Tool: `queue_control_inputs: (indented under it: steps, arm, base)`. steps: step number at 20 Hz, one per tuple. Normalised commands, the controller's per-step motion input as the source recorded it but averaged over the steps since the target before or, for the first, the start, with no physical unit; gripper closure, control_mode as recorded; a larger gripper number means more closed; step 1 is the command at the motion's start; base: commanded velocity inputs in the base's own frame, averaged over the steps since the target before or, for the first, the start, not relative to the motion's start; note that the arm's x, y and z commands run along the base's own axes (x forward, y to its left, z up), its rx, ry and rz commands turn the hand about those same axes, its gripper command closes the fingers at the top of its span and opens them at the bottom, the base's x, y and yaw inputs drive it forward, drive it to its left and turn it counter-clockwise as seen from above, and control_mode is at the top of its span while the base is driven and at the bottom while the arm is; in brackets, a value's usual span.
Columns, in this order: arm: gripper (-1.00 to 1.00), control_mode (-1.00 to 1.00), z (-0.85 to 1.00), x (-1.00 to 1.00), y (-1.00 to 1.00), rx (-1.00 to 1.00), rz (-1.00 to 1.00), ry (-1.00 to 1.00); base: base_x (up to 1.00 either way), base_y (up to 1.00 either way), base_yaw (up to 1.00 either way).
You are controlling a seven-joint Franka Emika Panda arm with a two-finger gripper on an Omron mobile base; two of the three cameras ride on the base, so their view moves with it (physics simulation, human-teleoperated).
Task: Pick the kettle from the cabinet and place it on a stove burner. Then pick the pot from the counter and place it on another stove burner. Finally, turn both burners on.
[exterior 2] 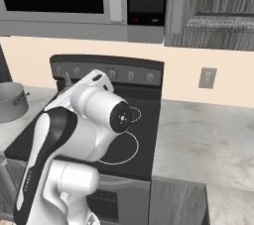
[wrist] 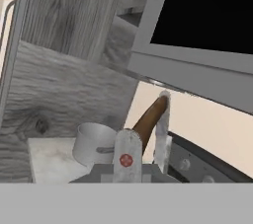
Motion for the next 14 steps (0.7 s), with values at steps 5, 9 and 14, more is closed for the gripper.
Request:
queue_control_inputs:
  steps: [5,9,14]
  arm:
    - [1.0,-1.0,-0.41,0.01,-0.09,-0.11,0.04,0.01]
    - [1.0,-1.0,-0.48,0.11,-0.1,-0.03,0.04,0.12]
    - [1.0,-1.0,-0.38,0.11,-0.13,0.0,0.01,0.08]
  base:
    - [0.0,0.0,0.0]
    - [0.0,0.0,0.0]
    - [0.0,0.0,0.0]
